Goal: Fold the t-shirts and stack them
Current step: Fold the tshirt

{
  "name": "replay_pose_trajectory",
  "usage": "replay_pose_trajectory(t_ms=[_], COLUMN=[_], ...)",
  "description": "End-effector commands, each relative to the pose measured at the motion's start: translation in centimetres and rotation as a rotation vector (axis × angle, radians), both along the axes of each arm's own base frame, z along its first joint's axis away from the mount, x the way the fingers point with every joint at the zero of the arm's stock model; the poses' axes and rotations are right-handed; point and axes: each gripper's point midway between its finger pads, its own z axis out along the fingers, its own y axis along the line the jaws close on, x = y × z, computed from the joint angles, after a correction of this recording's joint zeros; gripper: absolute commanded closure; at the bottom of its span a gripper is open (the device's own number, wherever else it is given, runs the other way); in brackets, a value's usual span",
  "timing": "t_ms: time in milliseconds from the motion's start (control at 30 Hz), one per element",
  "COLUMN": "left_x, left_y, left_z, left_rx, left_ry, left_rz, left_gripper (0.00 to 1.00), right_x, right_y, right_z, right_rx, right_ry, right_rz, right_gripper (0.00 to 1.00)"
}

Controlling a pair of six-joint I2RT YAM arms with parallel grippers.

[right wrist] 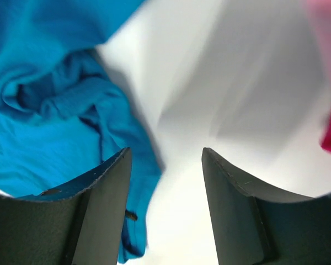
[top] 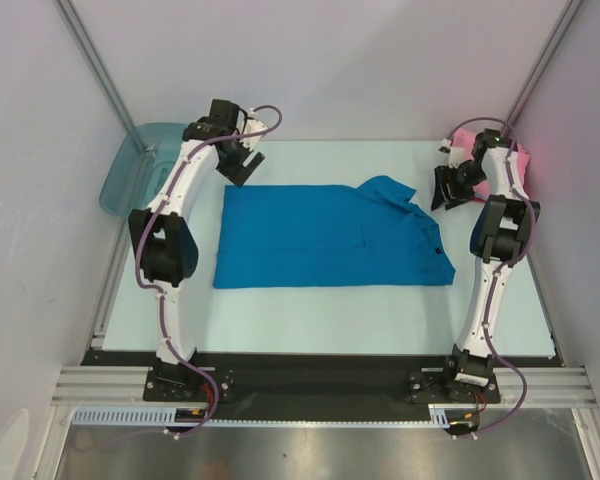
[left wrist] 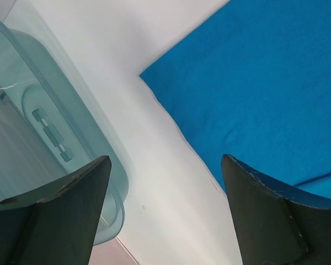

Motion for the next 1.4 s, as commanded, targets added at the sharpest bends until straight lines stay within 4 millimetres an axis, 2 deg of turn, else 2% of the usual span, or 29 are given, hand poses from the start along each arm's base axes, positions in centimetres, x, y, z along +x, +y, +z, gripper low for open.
replay_pose_trajectory(t_ms=[0, 233, 433, 667, 767, 800, 933, 967, 1033, 1267, 1300, 1367], left_x=[-0.2, -0.1, -0.2, -0.5, -0.7, -0.8, -0.9, -0.9, -0.9, -0.8, -0.8, -0.8], left_y=[-0.2, -0.5, -1.4, -1.8, -1.8, -1.9, -2.2, -2.3, -2.4, -2.9, -2.9, -3.0], left_z=[3.1, 3.4, 3.5, 4.2, 4.1, 4.0, 4.1, 4.1, 4.3, 4.2, 4.2, 4.2], left_rx=[-0.004, 0.058, 0.07, 0.07, 0.071, 0.07, 0.069, 0.067, 0.068, 0.064, 0.063, 0.062], left_ry=[-0.067, -0.081, -0.085, -0.098, -0.094, -0.092, -0.092, -0.093, -0.098, -0.099, -0.099, -0.097], left_rz=[-0.021, -0.05, -0.065, -0.07, -0.07, -0.069, -0.074, -0.076, -0.08, -0.092, -0.093, -0.096], left_gripper=[0.13, 0.12, 0.12, 0.12, 0.12, 0.12, 0.13, 0.13, 0.12, 0.12, 0.13, 0.12], right_x=[0.1, -1.8, -1.4, -0.3, 0.2, 0.2, 0.0, 0.0, 0.0, -0.2, -0.2, -0.2], right_y=[-0.2, 1.4, 2.3, 2.0, 2.0, 2.3, 3.0, 3.0, 3.2, 3.4, 3.5, 3.4], right_z=[1.8, 0.4, -0.3, -0.9, -1.0, -1.4, -1.5, -1.7, -1.6, -1.0, -0.9, -0.6], right_rx=[0.093, 0.245, 0.319, 0.315, 0.328, 0.339, 0.363, 0.369, 0.379, 0.394, 0.394, 0.394], right_ry=[-0.012, 0.071, 0.077, 0.05, 0.044, 0.051, 0.06, 0.063, 0.058, 0.048, 0.047, 0.045], right_rz=[-0.059, -0.059, -0.078, -0.096, -0.102, -0.103, -0.097, -0.107, -0.115, -0.119, -0.117, -0.121], right_gripper=[0.41, 0.44, 0.44, 0.45, 0.49, 0.56, 0.7, 0.79, 0.83, 0.78, 0.71, 0.66])
